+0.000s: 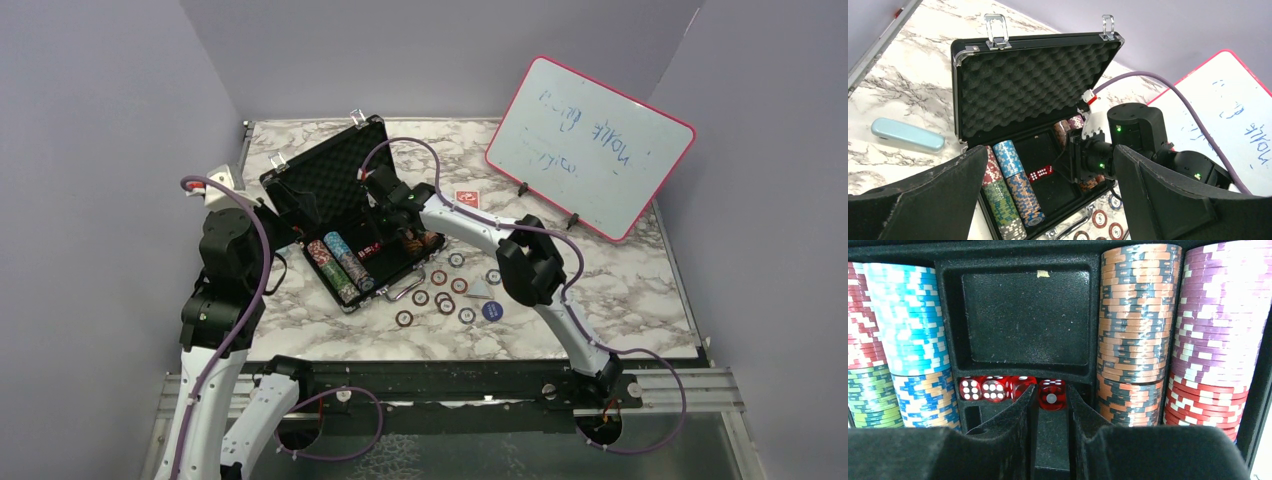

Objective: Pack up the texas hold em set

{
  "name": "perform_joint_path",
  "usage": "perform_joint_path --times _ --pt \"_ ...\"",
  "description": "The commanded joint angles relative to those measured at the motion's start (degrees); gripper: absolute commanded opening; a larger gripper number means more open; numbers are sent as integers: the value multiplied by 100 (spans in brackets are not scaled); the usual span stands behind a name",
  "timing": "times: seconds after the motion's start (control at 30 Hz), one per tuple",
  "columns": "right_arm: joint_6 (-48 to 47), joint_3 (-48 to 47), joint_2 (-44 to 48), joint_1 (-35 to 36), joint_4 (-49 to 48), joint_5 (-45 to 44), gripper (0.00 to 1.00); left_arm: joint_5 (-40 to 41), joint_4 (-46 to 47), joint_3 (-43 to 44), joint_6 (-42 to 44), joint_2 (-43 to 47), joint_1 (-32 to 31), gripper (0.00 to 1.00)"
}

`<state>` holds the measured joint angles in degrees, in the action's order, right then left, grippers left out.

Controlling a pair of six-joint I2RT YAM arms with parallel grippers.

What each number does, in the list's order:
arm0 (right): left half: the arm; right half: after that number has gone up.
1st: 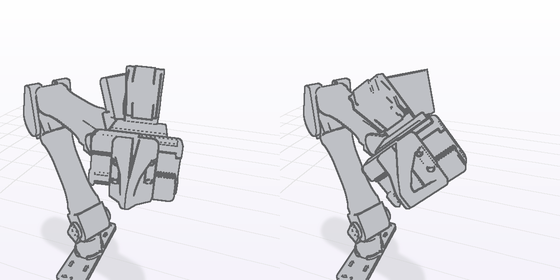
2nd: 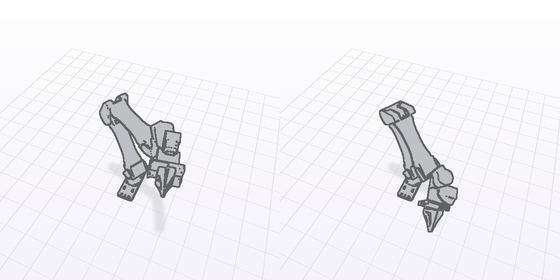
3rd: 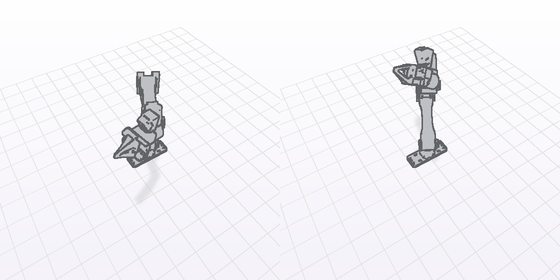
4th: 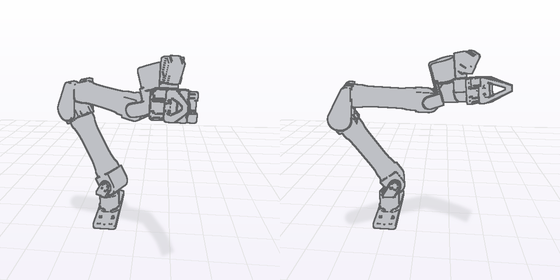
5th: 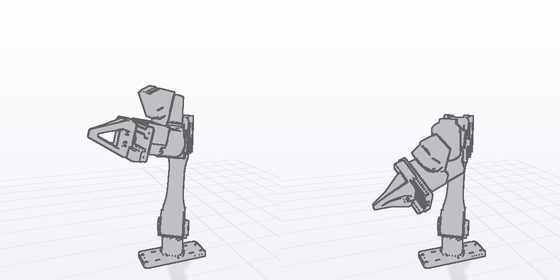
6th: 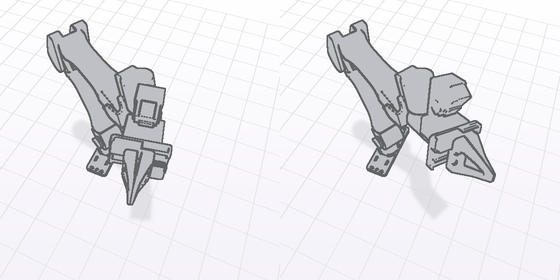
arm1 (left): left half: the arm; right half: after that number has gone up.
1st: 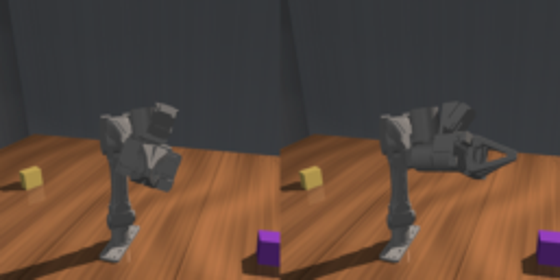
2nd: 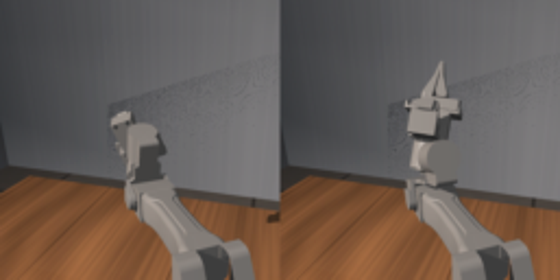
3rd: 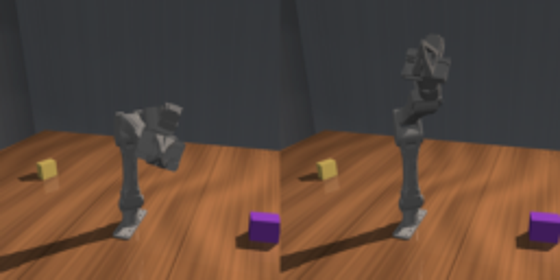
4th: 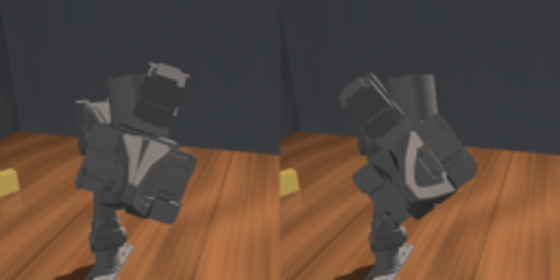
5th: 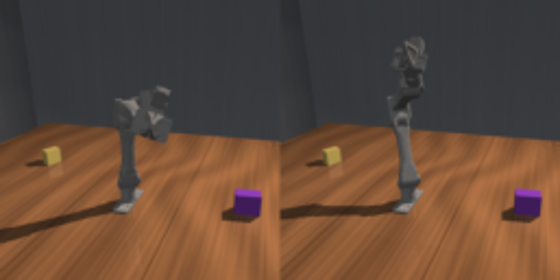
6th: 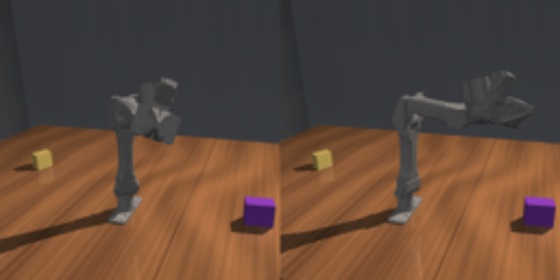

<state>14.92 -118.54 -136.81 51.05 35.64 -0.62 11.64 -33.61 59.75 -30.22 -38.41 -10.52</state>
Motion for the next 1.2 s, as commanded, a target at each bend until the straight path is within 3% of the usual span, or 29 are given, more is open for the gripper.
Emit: perform_joint_path --times 0.0,0.27,0.53,0.8,0.97,1.07,1.17 --pt "-133 70 -73 28 -321 -165 26 146 -28 -64 -26 68 -20 99" --pt "-406 776 269 28 -1032 -81 28 146 -25 -57 -15 18 -20 99" --pt "-281 744 475 32 -880 -91 42 154 -22 -37 -11 -55 -20 99" --pt "-174 595 691 37 -672 -281 42 172 -22 -36 -16 -93 -20 99" --pt "-67 571 744 37 -638 -389 32 172 -19 -45 -5 -102 -20 99" --pt "-81 565 708 37 -645 -303 33 172 -21 -61 -5 -91 -20 99" --pt "-86 499 620 30 -601 -98 40 172 -17 -75 1 -93 -20 99"
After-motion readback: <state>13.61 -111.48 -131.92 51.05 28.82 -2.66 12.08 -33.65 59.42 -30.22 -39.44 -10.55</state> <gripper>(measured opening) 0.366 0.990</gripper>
